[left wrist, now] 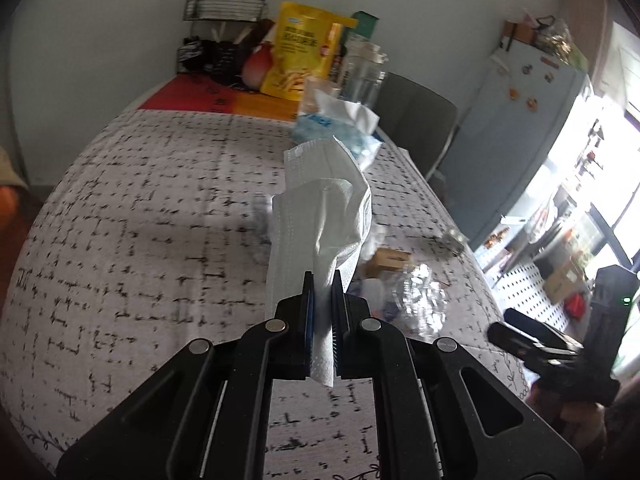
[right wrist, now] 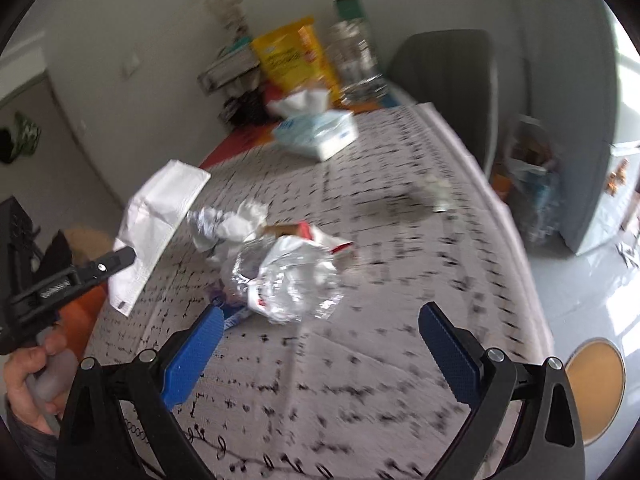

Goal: Collect trash
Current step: 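Close the right tool on the crushed clear plastic bottle and lift it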

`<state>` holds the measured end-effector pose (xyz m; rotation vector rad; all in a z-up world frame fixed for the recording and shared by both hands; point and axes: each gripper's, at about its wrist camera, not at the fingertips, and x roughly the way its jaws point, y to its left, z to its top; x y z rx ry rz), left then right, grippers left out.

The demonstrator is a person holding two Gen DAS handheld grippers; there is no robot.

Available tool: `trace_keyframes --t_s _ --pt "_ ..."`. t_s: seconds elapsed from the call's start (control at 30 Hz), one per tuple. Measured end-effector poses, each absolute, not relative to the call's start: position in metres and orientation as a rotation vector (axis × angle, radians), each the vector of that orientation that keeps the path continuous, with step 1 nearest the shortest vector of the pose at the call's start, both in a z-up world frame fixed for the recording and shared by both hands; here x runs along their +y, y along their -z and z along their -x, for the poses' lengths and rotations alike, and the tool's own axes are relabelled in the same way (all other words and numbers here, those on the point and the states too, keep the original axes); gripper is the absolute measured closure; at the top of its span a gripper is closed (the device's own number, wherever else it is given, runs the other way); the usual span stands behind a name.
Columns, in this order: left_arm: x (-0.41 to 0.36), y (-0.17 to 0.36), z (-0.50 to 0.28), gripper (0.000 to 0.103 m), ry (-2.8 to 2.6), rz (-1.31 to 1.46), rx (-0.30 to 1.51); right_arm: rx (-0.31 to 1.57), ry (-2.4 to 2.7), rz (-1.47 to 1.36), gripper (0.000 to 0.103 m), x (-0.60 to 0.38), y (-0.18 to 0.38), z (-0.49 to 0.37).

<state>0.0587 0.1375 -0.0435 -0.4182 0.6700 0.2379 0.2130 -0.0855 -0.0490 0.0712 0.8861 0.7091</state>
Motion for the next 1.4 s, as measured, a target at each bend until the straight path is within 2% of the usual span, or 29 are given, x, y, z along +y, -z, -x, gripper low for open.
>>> trace_keyframes --t_s 0.6,0.67,0.7,0.73,0.97,1.4 --pt "0.154 0.046 -0.036 0.095 -0.306 0.464 0.654 0.814 -0.744 0.431 0.008 0.016 0.074 -0.227" --pt "0.153 0.048 -0.035 0.095 -0.308 0.474 0.651 0.824 -0.722 0.431 0.009 0.018 0.077 -0.231" --pt "0.153 0.048 -0.034 0.095 -0.309 0.478 0.648 0.833 -0.730 0.416 0.020 0.017 0.077 -0.232" --pt "0.152 0.048 -0.034 0.095 -0.309 0.480 0.647 0.847 -0.744 0.401 0.022 0.017 0.077 -0.232" --pt "0.141 0.049 -0.036 0.095 -0.284 0.478 0.640 0.776 -0.763 0.389 0.022 0.001 0.055 -0.211" --pt "0.101 0.039 -0.074 0.095 -0.190 0.457 0.628 0.727 -0.710 0.193 0.022 -0.077 0.010 -0.210"
